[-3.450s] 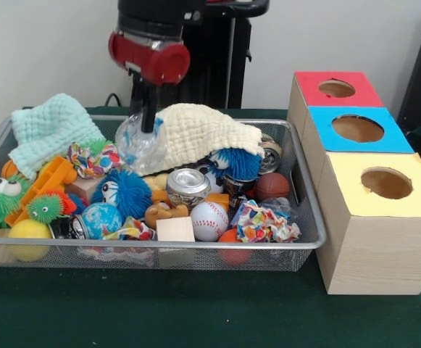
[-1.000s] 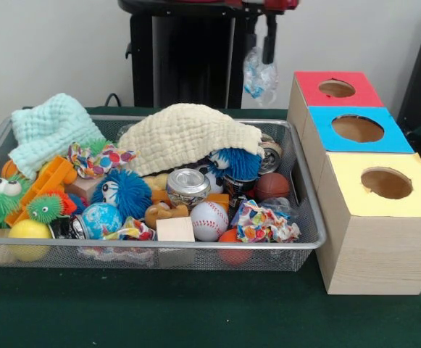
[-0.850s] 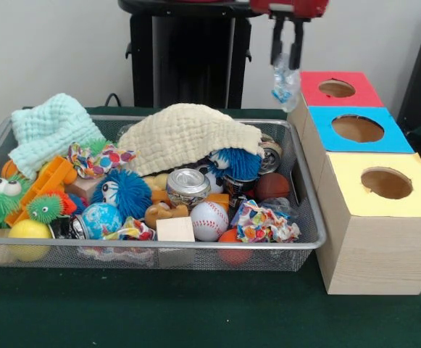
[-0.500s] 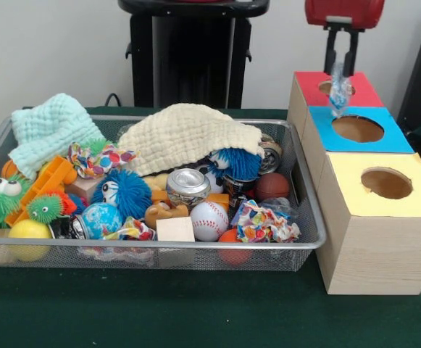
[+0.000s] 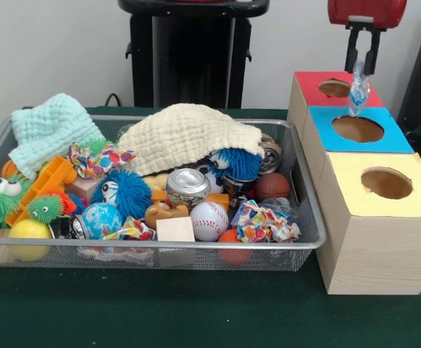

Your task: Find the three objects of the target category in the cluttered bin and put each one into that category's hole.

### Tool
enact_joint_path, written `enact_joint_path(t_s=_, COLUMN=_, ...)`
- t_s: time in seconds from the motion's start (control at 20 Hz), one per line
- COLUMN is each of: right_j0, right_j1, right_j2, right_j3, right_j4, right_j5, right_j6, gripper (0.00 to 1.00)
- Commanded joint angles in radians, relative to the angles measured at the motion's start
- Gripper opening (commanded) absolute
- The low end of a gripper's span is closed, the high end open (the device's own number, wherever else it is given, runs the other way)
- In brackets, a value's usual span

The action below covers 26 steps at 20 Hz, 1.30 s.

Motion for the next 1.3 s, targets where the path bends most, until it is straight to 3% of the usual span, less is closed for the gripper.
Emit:
enact_joint_path(t_s=0.05, right_j0=-0.029, right_j1=0.06, right_j2=0.004, right_j3=0.02, right_j4=0.067, right_j5=-0.045, right_j6=0.257, gripper=0.0)
enact_joint_path(t_s=1.3, right_j0=-0.04, right_j1=0.14, right_j2=-0.035, right_j3=-0.08, right_j4=0.072, right_j5=0.0, right_j6=0.196, gripper=0.0)
